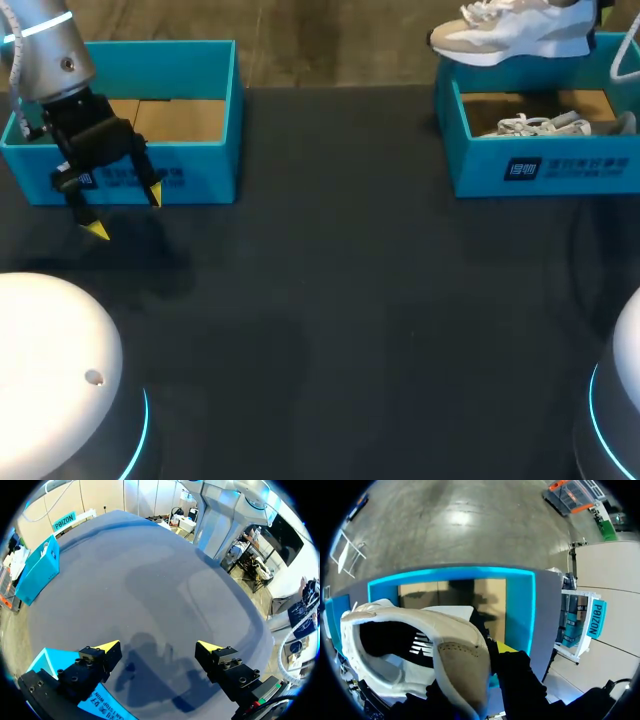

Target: Take the shoe out of the shoebox, open the shoe tongue, remove and reinsert the insole, then place the shoe into the shoebox

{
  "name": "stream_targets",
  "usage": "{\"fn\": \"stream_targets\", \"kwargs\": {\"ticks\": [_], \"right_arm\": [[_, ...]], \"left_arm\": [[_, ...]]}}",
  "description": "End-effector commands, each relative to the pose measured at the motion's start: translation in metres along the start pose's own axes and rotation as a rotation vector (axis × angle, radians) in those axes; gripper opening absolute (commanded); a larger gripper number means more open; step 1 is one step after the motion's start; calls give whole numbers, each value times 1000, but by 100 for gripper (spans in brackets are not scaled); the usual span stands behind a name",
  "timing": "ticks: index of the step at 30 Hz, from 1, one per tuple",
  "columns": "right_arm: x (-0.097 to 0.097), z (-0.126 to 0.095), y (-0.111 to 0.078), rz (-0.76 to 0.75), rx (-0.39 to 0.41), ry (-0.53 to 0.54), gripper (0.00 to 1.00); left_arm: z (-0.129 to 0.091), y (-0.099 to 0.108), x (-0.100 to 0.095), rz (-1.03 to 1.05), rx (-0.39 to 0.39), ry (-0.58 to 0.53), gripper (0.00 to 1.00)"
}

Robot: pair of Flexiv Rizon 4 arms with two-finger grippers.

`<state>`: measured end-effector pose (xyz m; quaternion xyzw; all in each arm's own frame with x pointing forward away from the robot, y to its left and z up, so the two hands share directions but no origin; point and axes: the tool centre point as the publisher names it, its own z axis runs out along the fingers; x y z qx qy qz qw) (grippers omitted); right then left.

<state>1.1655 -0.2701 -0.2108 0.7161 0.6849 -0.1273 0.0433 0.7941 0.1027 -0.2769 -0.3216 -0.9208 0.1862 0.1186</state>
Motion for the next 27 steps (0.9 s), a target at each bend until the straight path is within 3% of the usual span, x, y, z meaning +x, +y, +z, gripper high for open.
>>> {"fn": "stream_targets", "kwargs": {"ticks": [1, 14, 27], "right_arm": [[-12, 3, -4, 5, -27, 20, 0], [-42, 34, 0, 43, -40, 34, 0], [-47, 42, -2, 80, -15, 48, 0]], "left_arm": [[0, 0, 1, 0, -3, 0, 100], [0, 0, 1, 0, -3, 0, 100], [0, 0, 1, 0, -3, 0, 100]]}}
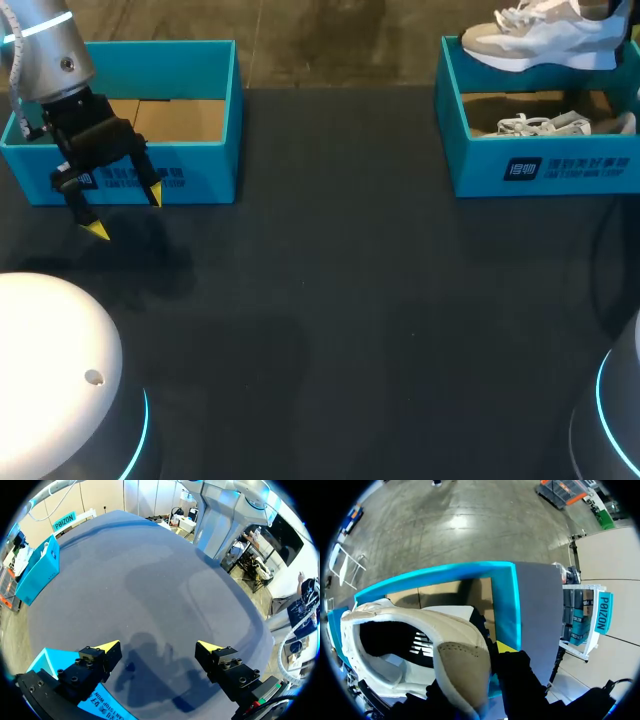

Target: Take the shoe out of the shoebox, open the shoe tongue, remove and reinsert the insole, then place the shoe into the shoebox

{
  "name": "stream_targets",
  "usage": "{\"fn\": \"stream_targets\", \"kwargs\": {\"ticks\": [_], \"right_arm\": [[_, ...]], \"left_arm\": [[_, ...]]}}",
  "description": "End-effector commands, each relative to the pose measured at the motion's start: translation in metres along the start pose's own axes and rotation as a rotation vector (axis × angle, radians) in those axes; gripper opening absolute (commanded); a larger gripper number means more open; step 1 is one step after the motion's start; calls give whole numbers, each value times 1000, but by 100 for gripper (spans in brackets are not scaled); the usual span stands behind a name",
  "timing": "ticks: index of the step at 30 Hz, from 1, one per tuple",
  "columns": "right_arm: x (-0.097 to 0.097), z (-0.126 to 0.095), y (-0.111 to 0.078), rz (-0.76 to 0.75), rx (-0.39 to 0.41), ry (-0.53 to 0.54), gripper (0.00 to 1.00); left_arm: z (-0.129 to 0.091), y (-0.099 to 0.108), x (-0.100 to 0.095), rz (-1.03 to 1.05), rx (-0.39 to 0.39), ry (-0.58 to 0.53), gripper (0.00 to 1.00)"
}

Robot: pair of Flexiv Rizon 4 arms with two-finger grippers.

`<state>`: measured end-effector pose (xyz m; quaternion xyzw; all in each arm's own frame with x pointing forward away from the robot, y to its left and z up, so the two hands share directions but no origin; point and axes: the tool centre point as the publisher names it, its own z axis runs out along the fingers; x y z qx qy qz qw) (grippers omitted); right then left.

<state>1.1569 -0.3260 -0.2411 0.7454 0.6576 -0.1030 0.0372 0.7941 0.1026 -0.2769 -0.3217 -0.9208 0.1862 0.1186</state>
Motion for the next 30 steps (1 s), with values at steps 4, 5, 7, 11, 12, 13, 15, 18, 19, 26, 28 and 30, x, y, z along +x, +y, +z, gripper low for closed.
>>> {"fn": "stream_targets", "kwargs": {"ticks": [4, 5, 7, 11, 12, 13, 15, 18, 19, 26, 28, 30], "right_arm": [[0, -2, 0, 0, 0, 0, 0], [0, 1, 1, -3, -1, 2, 0], [1, 7, 2, 3, 2, 8, 0], [4, 17, 4, 5, 8, 18, 0], [6, 19, 4, 2, 5, 13, 0], [7, 20, 4, 1, 0, 10, 0], [8, 23, 5, 1, 0, 8, 0], [9, 26, 6, 0, 3, 9, 0], [9, 27, 6, -1, -1, 9, 0], [16, 30, 7, -12, -43, -19, 0], [17, 32, 6, -18, -58, -19, 0], [19, 34, 6, -18, -73, -24, 0]], "left_arm": [[0, 0, 1, 0, -3, 0, 100], [0, 0, 1, 0, -3, 0, 100], [0, 0, 1, 0, -3, 0, 100], [0, 0, 1, 0, -3, 0, 100], [0, 0, 1, 0, -3, 0, 100], [0, 0, 1, 0, -3, 0, 100], [0, 0, 1, 0, -3, 0, 100], [0, 0, 1, 0, -3, 0, 100], [0, 0, 1, 0, -3, 0, 100], [0, 0, 1, 0, -3, 0, 100], [0, 0, 1, 0, -3, 0, 100], [0, 0, 1, 0, -3, 0, 100]]}}
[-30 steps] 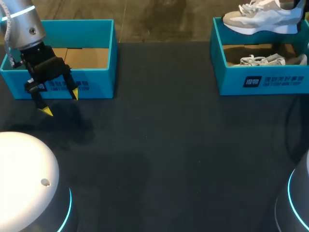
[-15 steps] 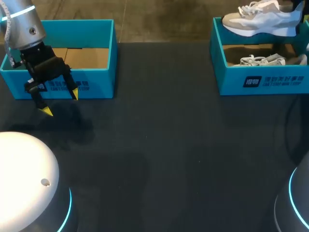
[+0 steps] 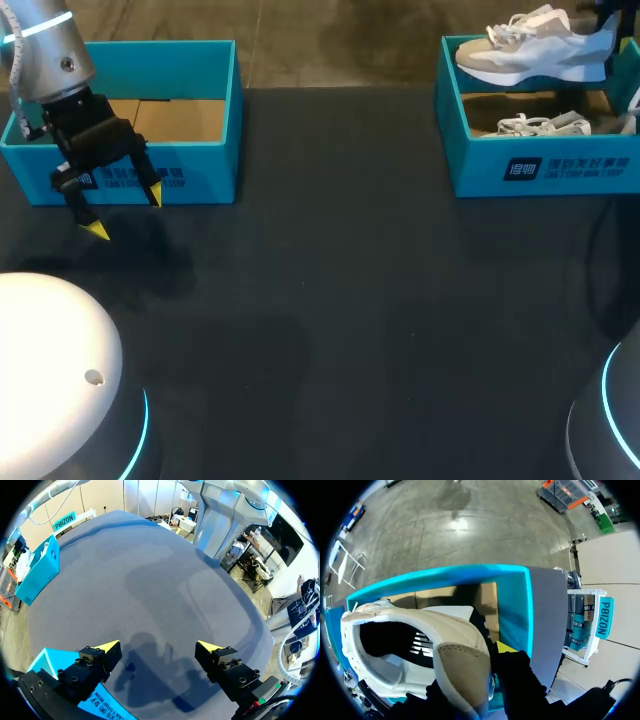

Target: Take the shoe out of the shoebox, open the shoe tongue, remove and reinsert the insole, then place the shoe into the shoebox

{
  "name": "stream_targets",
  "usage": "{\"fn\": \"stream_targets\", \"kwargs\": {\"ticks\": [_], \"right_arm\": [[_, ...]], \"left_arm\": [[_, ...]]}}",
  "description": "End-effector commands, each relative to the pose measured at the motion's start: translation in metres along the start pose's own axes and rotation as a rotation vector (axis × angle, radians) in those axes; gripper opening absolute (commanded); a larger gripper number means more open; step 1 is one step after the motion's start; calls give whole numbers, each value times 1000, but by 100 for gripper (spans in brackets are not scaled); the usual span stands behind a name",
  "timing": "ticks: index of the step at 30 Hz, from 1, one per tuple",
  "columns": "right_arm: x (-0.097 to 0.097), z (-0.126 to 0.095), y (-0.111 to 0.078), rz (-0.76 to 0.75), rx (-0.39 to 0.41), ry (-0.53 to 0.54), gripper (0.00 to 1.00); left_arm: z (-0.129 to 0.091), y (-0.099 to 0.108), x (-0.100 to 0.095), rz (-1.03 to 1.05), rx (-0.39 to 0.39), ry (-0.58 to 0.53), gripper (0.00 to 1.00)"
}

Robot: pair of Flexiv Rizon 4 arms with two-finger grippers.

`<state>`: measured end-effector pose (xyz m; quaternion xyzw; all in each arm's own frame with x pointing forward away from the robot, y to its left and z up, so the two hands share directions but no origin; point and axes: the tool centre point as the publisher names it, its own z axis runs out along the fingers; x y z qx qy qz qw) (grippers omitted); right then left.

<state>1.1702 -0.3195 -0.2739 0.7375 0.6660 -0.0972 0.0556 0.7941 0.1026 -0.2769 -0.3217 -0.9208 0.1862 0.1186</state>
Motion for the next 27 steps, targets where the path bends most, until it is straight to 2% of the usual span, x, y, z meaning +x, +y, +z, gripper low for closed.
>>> {"fn": "stream_targets", "kwargs": {"ticks": [1, 10, 19, 27], "right_arm": [[6, 5, -9, 2, -35, -9, 0], [2, 16, -5, 26, -20, 3, 0], [-5, 1, -8, 47, -40, 18, 0], [-11, 10, -3, 41, -32, -10, 0]], "left_arm": [[0, 0, 1, 0, -3, 0, 100], [0, 0, 1, 0, -3, 0, 100], [0, 0, 1, 0, -3, 0, 100], [0, 0, 1, 0, -3, 0, 100]]}}
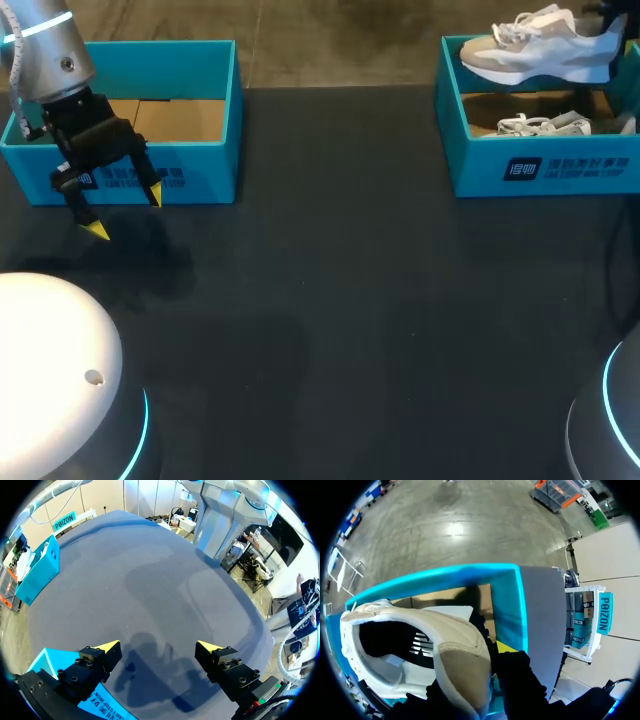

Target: Take the shoe out of the shoebox, open the shoe tongue, remove and reinsert the insole, then place the shoe into the shoebox

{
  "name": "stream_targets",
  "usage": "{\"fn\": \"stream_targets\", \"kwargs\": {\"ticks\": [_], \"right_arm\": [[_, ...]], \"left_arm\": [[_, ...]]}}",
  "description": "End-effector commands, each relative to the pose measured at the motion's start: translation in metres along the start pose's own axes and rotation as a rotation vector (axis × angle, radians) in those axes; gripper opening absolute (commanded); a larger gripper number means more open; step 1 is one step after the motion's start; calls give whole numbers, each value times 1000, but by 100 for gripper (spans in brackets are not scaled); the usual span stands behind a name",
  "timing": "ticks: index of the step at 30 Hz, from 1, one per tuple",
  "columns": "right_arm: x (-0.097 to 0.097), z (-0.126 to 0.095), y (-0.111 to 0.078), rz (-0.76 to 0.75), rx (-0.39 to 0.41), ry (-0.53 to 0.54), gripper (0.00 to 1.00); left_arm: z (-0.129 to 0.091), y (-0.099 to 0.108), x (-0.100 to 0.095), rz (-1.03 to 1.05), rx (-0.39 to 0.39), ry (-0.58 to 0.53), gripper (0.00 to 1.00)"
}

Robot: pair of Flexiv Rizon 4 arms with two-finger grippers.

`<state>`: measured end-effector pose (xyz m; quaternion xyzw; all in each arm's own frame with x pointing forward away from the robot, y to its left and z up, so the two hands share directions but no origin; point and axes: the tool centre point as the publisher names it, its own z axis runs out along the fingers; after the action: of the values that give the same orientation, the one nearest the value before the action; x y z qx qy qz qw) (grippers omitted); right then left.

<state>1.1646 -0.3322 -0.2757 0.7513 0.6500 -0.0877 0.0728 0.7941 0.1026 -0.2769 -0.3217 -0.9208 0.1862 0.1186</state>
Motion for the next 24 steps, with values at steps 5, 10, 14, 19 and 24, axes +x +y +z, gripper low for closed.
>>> {"fn": "stream_targets", "kwargs": {"ticks": [5, 10, 14, 19, 24], "right_arm": [[-1, 14, 3, -11, -15, 5, 0], [2, 20, 5, -11, -31, -7, 0], [3, 22, 4, 8, -37, -26, 0], [4, 22, 3, 23, -29, -15, 0], [4, 22, 3, 23, -29, -15, 0]], "left_arm": [[0, 0, 1, 0, -3, 0, 100], [0, 0, 1, 0, -3, 0, 100], [0, 0, 1, 0, -3, 0, 100], [0, 0, 1, 0, -3, 0, 100], [0, 0, 1, 0, -3, 0, 100]]}}
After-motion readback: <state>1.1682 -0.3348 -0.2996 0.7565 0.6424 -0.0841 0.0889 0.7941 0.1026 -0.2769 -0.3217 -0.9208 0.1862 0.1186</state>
